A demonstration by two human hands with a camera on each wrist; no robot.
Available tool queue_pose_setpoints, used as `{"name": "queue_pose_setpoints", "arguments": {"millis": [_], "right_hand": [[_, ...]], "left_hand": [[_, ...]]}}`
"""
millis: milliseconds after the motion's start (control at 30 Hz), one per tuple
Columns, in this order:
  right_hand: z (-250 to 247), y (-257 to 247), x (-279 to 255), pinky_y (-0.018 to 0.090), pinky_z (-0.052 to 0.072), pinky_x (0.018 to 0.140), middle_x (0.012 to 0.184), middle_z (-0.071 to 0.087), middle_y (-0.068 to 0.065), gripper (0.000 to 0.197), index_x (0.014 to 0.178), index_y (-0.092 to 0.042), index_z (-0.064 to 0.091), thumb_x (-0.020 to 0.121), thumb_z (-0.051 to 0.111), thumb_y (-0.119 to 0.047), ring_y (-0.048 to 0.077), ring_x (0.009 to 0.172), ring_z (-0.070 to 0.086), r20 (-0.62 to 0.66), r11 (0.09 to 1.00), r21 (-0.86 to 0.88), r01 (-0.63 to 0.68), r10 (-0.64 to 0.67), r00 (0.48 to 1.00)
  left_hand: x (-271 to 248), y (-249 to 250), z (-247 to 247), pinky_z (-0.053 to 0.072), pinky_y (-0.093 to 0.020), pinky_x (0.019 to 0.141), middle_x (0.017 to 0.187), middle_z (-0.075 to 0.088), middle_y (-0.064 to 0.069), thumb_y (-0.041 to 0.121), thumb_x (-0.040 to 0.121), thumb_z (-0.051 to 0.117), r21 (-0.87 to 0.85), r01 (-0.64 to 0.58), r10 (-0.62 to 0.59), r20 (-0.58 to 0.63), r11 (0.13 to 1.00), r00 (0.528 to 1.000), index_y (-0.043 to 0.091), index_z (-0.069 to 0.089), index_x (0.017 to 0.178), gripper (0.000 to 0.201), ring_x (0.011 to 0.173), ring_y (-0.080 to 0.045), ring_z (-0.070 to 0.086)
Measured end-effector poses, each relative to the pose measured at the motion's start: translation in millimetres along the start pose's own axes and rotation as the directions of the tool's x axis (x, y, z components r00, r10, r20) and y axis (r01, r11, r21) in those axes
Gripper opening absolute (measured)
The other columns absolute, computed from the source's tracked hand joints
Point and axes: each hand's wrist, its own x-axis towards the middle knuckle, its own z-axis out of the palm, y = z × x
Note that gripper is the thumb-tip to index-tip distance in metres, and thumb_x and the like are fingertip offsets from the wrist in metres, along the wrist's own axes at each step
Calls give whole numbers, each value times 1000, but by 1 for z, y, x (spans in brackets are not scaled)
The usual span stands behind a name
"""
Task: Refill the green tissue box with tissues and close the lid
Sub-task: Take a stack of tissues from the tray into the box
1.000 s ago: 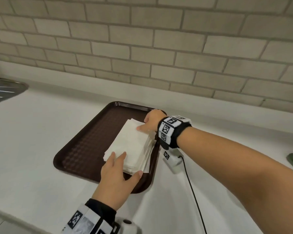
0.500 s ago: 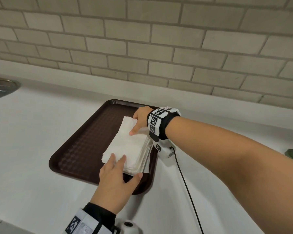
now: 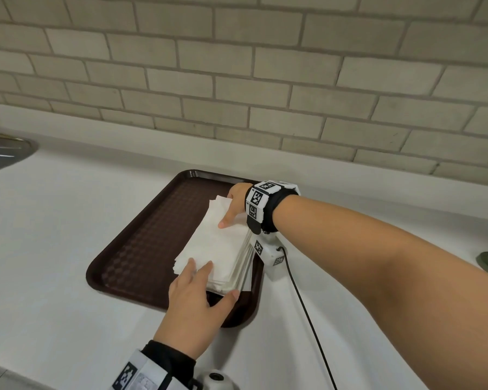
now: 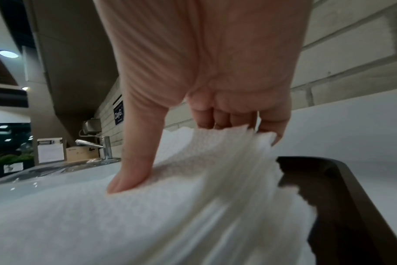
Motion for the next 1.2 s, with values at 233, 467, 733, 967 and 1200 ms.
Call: {"name": "queue_pose_setpoints", "arguments": {"millis": [233, 467, 733, 967, 1200], "right_hand": [[-2, 3, -3, 26, 48, 69, 90, 62, 2, 58, 97, -9, 61, 60, 83, -47, 19, 80, 57, -87, 999, -16, 40, -41, 995], [-3, 6, -5, 25, 42, 60, 80, 60, 1, 43, 96, -7, 68, 72, 77, -41, 19, 76, 56, -52, 993, 8, 120, -119, 992], [-24, 22, -22, 36, 45, 99, 123, 62, 6, 47, 123, -10, 59, 86, 65, -38, 24, 110, 60, 44, 928, 357, 108, -133, 990], [-16, 50, -62, 36, 49, 92, 115, 62, 13, 34, 124, -1, 53, 94, 55, -17, 26, 99, 62, 46, 520, 852, 66, -200, 979], [-7, 83, -132, 26, 55, 81, 103, 70, 3, 19, 110, -10, 61, 93, 52, -14, 15, 87, 69, 16, 308, 948, 78, -294, 956]], "left_hand": [[-1, -2, -1, 19, -31, 116, 158, 5, 4, 46, 87, 57, -5, -14, 14, 4, 1000, 1000, 27, 26, 146, 70, 143, -14, 2], [0, -4, -1, 22, -32, 115, 157, 6, 4, 45, 85, 59, -41, -9, 9, 5, 999, 1000, 27, 26, 146, 71, 143, -15, 3], [11, -15, -33, 23, -39, 116, 154, 16, -6, 41, 80, 67, -306, 42, -102, -181, 951, 978, 15, 20, 148, 87, 143, -19, 18], [25, -17, -46, 42, -38, 104, 121, 60, -3, 79, 51, 64, -615, 75, -149, -70, 785, 986, 12, 30, 142, 118, 106, -10, 60], [23, 24, -28, 54, -31, 72, 101, 73, 10, 42, 80, 61, -766, 135, -15, 162, 628, 987, 28, 62, 111, 34, 96, -12, 67]]}}
